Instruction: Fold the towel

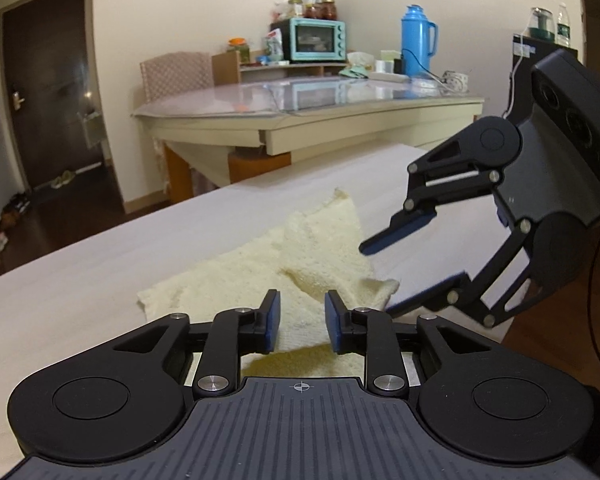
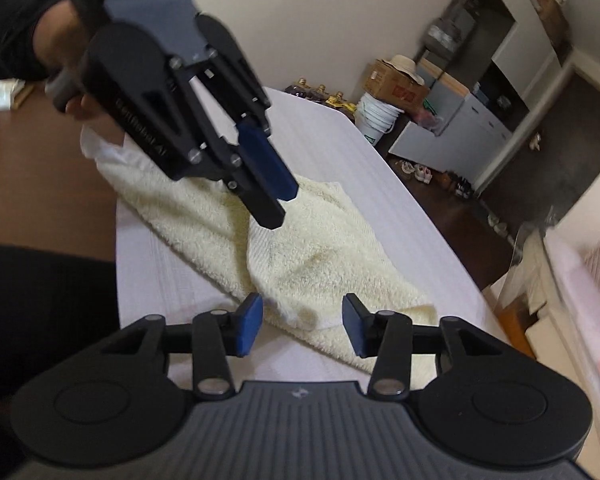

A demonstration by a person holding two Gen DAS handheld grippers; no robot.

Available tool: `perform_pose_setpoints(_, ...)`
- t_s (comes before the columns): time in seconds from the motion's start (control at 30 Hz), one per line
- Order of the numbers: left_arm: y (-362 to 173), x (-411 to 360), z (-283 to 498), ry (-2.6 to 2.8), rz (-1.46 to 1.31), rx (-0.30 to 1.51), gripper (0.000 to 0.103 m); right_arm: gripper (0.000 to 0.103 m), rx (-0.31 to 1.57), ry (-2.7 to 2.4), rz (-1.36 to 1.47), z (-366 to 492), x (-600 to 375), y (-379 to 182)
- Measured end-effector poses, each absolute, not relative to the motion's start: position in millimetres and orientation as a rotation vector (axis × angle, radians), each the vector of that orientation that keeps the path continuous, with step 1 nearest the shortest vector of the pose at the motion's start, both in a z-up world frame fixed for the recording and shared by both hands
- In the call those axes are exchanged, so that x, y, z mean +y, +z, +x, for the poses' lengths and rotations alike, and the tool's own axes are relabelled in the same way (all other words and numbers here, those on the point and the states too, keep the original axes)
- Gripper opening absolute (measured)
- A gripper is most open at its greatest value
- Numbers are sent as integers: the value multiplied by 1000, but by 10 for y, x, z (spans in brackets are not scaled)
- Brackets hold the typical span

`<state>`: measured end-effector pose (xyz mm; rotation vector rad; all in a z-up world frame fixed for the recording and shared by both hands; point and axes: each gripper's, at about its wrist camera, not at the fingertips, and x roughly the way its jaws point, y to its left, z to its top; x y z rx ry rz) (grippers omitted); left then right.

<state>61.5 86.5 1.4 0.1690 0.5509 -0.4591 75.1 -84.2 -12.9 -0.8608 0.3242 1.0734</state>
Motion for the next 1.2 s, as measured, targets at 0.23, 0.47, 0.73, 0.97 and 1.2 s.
perform_pose_setpoints(0.23, 28, 1165, 712, -363, 116, 554, 44, 7, 296, 1086, -987, 624, -726, -253)
perform_pose_setpoints(0.47, -15, 1367, 1015, -315, 183, 619, 47, 7, 260, 1010, -974, 132, -1113, -148)
perform_pose_setpoints(0.73, -142, 1294, 1101, -338, 291, 674, 53, 7, 267, 879, -974, -423, -1507, -64)
perform_pose_setpoints(0.97, -135, 1295, 997, -298, 275, 660, 54, 7, 304, 844, -943, -315, -1435, -175)
perform_pose_setpoints(1.2, 51, 1412, 183, -328, 237, 537, 54, 7, 339, 854, -909, -254, -1540, -283)
